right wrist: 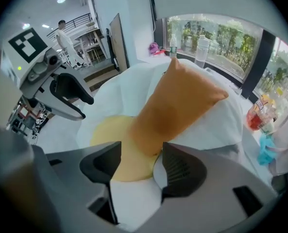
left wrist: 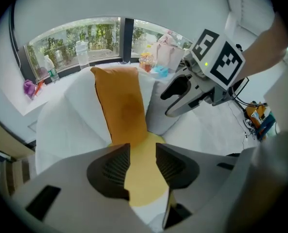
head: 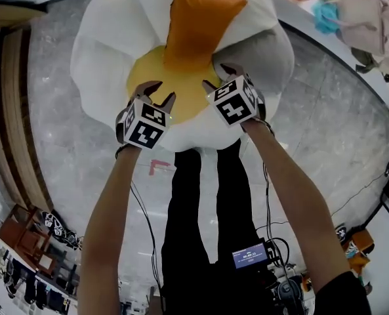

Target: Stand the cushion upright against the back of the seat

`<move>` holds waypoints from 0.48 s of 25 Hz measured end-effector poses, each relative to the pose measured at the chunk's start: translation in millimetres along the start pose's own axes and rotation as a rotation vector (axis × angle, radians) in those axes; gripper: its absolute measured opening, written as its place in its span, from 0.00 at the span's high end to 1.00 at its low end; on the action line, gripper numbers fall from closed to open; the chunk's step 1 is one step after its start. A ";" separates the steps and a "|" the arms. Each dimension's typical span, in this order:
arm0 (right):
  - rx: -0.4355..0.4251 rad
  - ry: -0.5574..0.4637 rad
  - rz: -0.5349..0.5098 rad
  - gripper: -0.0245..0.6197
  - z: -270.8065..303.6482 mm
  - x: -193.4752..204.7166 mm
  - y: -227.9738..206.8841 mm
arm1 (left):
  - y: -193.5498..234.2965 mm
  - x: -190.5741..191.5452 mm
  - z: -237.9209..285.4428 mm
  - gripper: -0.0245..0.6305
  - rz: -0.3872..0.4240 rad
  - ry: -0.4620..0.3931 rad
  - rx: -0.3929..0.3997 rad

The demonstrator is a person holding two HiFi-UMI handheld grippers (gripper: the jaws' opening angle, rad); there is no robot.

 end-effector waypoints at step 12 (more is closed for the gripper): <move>-0.035 0.021 -0.155 0.65 -83.3 -18.5 72.9 | -23.0 -8.4 -100.3 0.79 -0.126 -0.033 0.022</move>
Point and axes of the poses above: the fingertips, and each gripper's own axes: z forward along the fingers, y to its left, x out of its underside, the point moved 3 cm from there along -z, backward along the fingers, and after that the axes turned 15 degrees about -x, right-handed, at the moved point
